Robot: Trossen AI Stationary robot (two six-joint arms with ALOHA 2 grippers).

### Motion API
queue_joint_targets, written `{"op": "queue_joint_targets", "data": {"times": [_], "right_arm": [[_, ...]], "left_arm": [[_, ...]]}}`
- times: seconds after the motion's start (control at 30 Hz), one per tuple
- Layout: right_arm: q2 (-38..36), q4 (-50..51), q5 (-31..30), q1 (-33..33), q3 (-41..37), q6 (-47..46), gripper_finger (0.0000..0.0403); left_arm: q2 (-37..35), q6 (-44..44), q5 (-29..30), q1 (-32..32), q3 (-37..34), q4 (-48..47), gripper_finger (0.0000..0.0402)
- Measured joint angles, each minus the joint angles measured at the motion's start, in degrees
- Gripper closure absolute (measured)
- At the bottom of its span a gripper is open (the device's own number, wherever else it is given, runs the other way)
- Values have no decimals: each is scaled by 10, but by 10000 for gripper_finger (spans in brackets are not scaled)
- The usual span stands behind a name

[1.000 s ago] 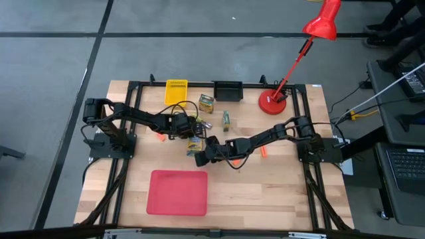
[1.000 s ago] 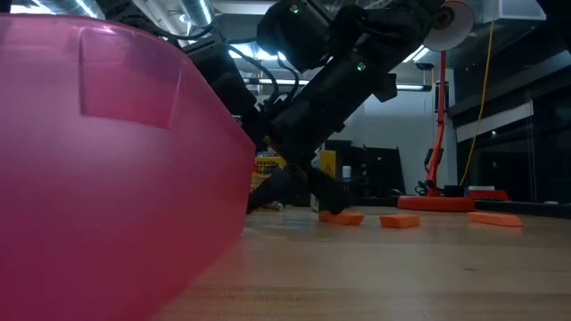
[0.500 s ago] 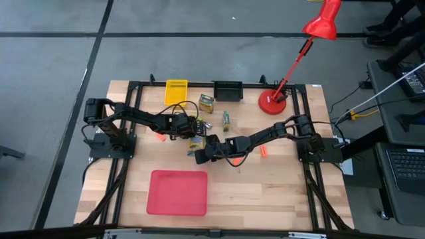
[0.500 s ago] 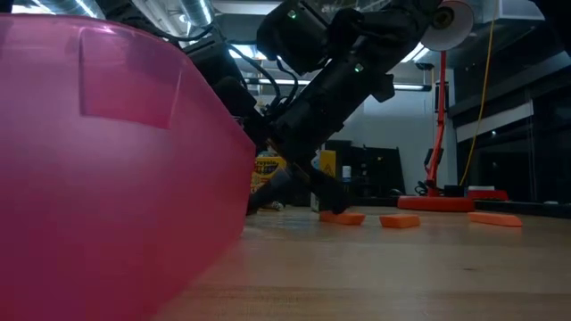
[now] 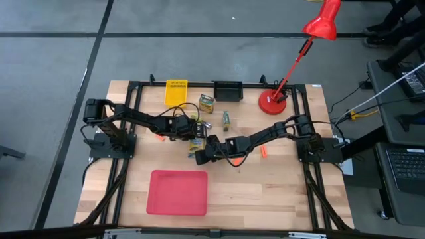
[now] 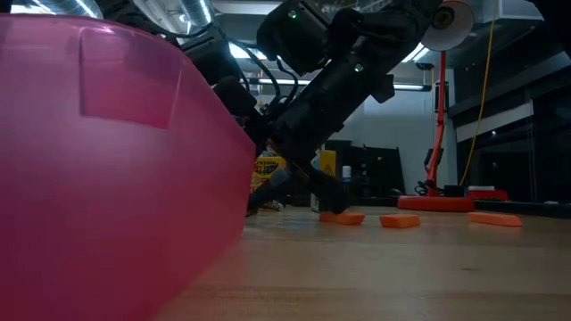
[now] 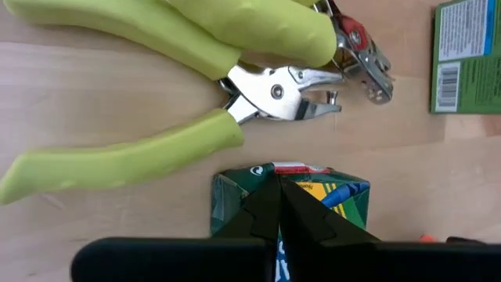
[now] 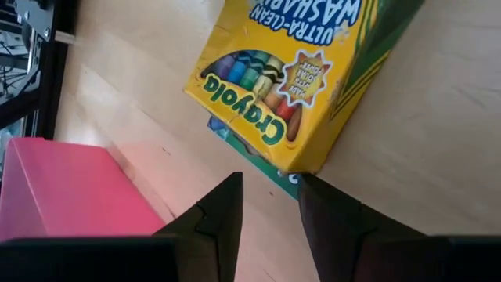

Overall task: Pick & Place School Supplies
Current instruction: Put the yellow crayon box into the red bin

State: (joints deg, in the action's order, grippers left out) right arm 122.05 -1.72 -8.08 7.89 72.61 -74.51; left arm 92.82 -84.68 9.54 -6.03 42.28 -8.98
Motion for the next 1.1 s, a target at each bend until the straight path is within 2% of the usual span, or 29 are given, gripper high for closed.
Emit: {"op": "queue_joint_targets", "data": {"times": [0.33, 0.63, 0.73, 0.83, 0.9, 1.0, 1.1], "right_arm": [[-24, 37, -23, 15, -5, 17, 275], [-45, 26, -46, 42, -3, 19, 275], [-51, 30, -47, 50, -3, 31, 275], [-58, 40, -52, 67, -2, 35, 275], [-59, 48, -49, 79, -2, 39, 275], [-59, 61, -46, 99, -2, 35, 275], [-59, 62, -53, 121, -2, 23, 275]], "left_arm": [[-14, 22, 8, 13, -1, -20, 399], [-98, 116, 14, 5, -2, -31, 395], [-134, 183, -4, 14, -1, -40, 382], [-169, 216, -33, 29, -1, -92, 359], [-189, 194, -36, 41, -1, -150, 341], [-194, 109, -36, 57, -1, -205, 315], [-183, 14, -42, 63, -1, -185, 295]]}}
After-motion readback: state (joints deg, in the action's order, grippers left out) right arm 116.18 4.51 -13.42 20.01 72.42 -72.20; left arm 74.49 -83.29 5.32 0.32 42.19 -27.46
